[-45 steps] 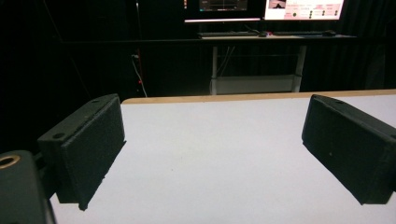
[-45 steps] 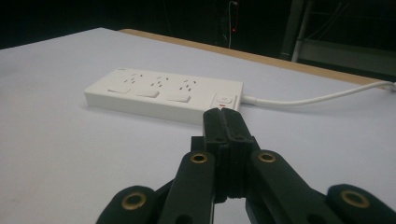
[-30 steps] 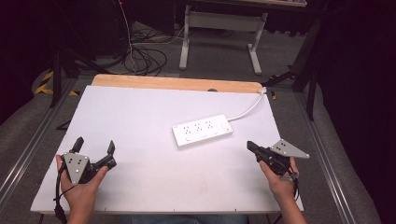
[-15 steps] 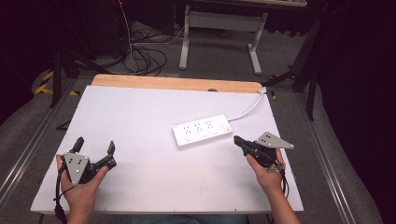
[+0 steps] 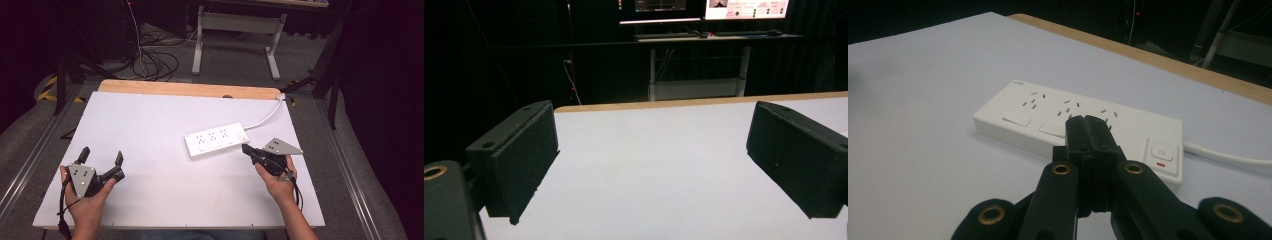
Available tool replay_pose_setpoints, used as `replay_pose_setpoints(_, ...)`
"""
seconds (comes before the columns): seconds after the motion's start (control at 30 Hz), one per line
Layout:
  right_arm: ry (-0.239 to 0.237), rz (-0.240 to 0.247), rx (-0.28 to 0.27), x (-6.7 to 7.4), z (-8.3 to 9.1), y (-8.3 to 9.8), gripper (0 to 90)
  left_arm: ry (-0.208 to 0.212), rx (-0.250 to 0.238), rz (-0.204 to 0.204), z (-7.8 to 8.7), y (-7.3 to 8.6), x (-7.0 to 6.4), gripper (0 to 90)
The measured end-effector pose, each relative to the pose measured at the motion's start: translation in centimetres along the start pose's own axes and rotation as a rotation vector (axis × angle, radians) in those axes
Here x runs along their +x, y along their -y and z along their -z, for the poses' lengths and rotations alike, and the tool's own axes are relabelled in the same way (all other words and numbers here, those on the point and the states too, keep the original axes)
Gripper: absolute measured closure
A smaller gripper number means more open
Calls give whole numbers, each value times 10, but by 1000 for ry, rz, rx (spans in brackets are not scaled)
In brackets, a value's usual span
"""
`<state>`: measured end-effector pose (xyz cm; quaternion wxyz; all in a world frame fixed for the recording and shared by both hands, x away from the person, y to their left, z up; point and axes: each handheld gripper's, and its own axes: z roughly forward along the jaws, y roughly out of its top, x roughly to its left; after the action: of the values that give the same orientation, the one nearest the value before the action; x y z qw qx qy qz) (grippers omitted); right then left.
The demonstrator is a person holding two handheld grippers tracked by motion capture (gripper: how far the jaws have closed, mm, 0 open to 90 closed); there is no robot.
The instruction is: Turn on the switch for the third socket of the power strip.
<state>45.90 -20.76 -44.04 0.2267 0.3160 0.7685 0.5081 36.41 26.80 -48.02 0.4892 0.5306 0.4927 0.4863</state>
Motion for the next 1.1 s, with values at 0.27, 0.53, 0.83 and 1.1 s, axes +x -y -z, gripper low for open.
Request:
replay_pose_setpoints(0.27,-36,28,10,11,-18,-10,900,-4,3,-7,2,0,1,69)
replay_pose_setpoints(0.53,-74,58,22,22,-35,-18,900,-23,3,-11,8,1,4,69)
replay_pose_setpoints(0.83,-99,68,32,25,-46,-21,900,-41,6,-18,15,2,7,69)
replay_pose_setpoints(1.1,-125,92,51,34,-63,-25,900,-44,8,-24,18,2,8,69)
